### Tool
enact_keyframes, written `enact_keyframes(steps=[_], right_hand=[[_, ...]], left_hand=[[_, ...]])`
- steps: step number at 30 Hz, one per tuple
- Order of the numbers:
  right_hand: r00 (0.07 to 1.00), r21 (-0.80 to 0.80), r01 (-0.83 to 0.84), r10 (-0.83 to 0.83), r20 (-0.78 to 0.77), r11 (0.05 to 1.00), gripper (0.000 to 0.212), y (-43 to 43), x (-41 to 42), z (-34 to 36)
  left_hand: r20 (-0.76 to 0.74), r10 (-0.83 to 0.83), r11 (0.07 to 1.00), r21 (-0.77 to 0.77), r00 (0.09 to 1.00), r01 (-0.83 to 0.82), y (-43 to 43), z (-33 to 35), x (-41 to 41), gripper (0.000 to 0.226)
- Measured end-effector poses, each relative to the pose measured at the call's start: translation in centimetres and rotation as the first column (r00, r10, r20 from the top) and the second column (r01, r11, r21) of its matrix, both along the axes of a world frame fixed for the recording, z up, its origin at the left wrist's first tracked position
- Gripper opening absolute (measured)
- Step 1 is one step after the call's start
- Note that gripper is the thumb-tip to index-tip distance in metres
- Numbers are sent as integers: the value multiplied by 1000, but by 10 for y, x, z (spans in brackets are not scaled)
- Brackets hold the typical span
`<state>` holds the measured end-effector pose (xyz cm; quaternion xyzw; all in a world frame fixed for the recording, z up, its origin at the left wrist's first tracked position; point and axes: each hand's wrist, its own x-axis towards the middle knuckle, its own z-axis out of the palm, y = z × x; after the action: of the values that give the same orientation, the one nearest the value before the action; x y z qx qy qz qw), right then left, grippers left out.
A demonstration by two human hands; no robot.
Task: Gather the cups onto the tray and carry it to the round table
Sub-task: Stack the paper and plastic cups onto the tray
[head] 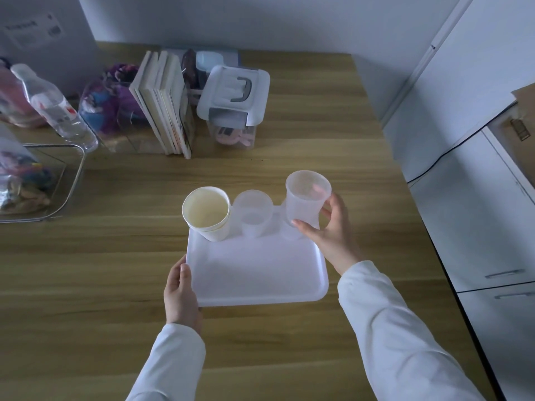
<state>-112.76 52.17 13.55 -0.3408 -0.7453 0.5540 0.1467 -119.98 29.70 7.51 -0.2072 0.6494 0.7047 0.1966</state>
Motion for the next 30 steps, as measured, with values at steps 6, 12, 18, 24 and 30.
enact_keyframes(steps=[6, 12, 18, 24, 30], right_hand=[[999, 2, -34, 34, 0, 999, 59, 0, -3, -6], [996, -106, -84, 84, -3, 991, 92, 4, 5, -18], [988, -153, 141, -129, 84, 978, 50, -1, 28, -31], [945, -234, 242, -175, 275, 942, 40, -13, 45, -39], [955, -167, 230, -189, 229, 959, 35, -20, 48, -45]], left_hand=[[6, 22, 1000, 17, 1000, -22, 3, 2, -2, 20], [13, 27, 1000, 9, 1000, -27, 4, 2, -3, 21], [23, 47, 999, 14, 999, -47, 5, 2, -3, 21], [25, 43, 999, 1, 999, -43, 8, 0, 0, 20], [22, 46, 999, -4, 999, -46, 12, 0, 9, 20]])
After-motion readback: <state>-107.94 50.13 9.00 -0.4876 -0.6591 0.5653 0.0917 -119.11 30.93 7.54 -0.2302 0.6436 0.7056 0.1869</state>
